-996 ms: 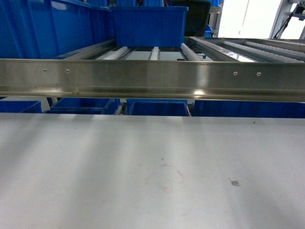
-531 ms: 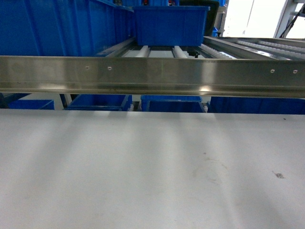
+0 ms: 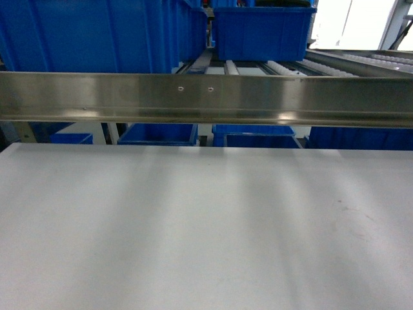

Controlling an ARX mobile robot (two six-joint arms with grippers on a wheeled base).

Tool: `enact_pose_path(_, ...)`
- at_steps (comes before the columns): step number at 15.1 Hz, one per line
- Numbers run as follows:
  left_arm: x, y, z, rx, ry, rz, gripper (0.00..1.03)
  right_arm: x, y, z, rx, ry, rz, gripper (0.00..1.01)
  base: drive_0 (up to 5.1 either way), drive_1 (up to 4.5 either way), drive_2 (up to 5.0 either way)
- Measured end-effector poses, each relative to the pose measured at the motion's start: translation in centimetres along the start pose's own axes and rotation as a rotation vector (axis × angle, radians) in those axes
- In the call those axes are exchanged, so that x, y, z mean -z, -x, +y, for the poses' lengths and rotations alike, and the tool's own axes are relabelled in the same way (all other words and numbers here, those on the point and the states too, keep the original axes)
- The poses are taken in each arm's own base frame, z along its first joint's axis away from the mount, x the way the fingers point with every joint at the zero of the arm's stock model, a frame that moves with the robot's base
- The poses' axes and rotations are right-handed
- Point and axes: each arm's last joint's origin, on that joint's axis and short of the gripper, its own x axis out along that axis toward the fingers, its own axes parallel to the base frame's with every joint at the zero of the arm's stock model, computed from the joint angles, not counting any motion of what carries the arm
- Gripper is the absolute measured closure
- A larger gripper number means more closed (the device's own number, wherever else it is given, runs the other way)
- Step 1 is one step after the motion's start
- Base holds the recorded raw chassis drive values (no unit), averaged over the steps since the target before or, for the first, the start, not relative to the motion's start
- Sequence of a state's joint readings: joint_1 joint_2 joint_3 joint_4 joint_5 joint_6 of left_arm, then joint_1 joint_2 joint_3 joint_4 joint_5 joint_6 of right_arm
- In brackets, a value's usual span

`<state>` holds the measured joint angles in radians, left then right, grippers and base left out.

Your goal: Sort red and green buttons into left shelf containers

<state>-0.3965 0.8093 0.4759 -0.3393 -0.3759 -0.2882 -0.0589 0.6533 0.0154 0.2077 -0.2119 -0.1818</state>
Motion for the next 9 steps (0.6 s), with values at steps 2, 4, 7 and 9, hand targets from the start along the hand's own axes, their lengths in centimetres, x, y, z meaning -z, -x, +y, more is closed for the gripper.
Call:
enact_pose_path(2,-0.01,0.01,0.0,0.001,0.0,0.0,0.77,0.01,0.0,0.0,0.0,0.0,0.001,0.75,-4.9,1.55,3.3)
enact_pose_path(4,-0.02,0.01,0.01,0.0,0.001,-0.001,0.77,-0.02,0.0,0.0,0.0,0.0,-0.002,0.75,-4.8,1.59,3.4)
enact_pose_path(7,-0.02,0.01,0.01,0.001,0.001,-0.001,0.77,-0.01,0.0,0.0,0.0,0.0,-0.001,0.75,-4.8,1.59,3.4)
enact_pose_path(9,-0.02,0.01,0.01,0.002,0.001,0.0,0.77,0.01,0.0,0.0,-0.001,0.0,0.001,0.75,-4.8,1.59,3.4)
